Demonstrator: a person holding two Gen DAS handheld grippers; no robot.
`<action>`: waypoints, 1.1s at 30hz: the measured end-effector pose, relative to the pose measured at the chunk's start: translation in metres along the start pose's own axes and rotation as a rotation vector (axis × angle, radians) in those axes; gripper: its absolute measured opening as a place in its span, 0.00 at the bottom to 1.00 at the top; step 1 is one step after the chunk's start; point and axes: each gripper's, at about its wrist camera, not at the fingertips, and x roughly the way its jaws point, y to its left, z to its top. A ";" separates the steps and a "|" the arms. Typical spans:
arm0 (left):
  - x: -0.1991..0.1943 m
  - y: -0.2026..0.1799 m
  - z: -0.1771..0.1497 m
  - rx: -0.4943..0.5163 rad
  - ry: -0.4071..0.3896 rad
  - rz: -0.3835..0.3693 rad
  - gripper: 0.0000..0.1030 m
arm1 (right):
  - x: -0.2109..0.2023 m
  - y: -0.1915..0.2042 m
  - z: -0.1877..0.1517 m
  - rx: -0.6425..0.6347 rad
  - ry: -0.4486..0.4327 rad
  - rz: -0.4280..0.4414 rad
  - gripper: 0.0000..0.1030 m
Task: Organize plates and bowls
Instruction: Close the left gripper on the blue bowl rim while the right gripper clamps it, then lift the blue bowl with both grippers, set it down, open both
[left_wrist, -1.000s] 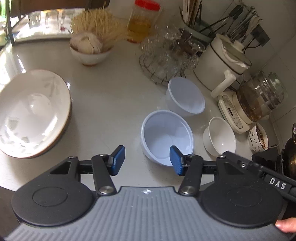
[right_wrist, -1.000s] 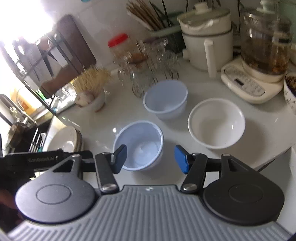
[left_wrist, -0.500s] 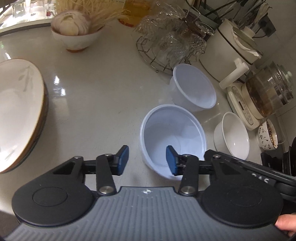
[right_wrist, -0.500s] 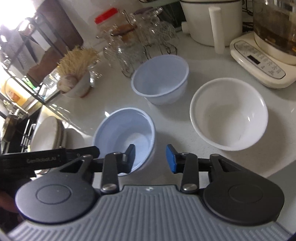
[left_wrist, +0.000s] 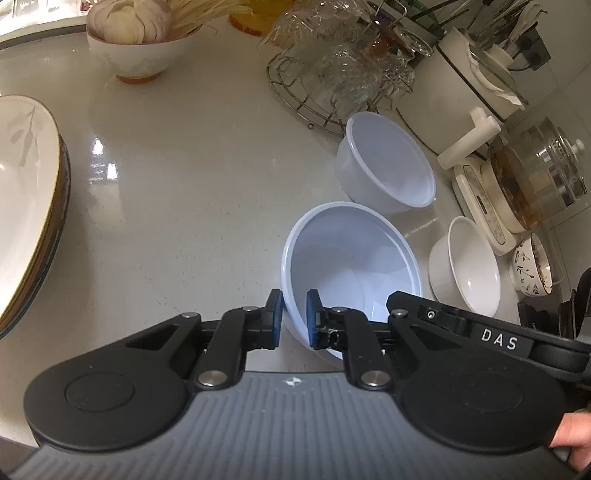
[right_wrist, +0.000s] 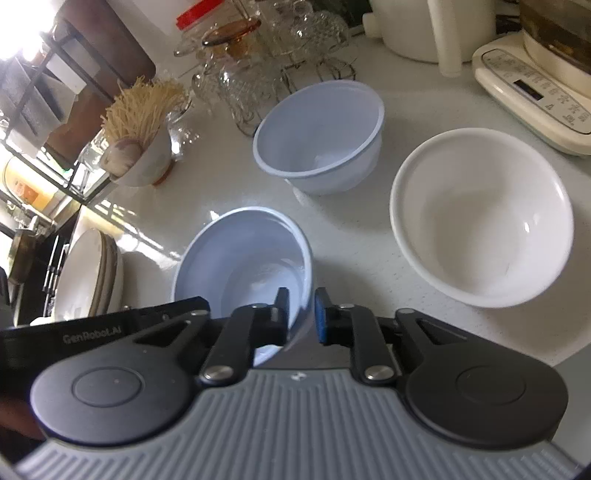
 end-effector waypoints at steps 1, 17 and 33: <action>-0.002 0.000 0.000 -0.002 0.002 0.003 0.15 | -0.001 0.002 0.001 -0.007 0.003 0.002 0.15; -0.051 0.031 0.005 -0.114 -0.045 0.065 0.15 | -0.001 0.055 0.024 -0.138 0.042 0.073 0.15; -0.039 0.057 -0.004 -0.154 -0.069 0.109 0.16 | 0.032 0.064 0.013 -0.178 0.063 0.103 0.15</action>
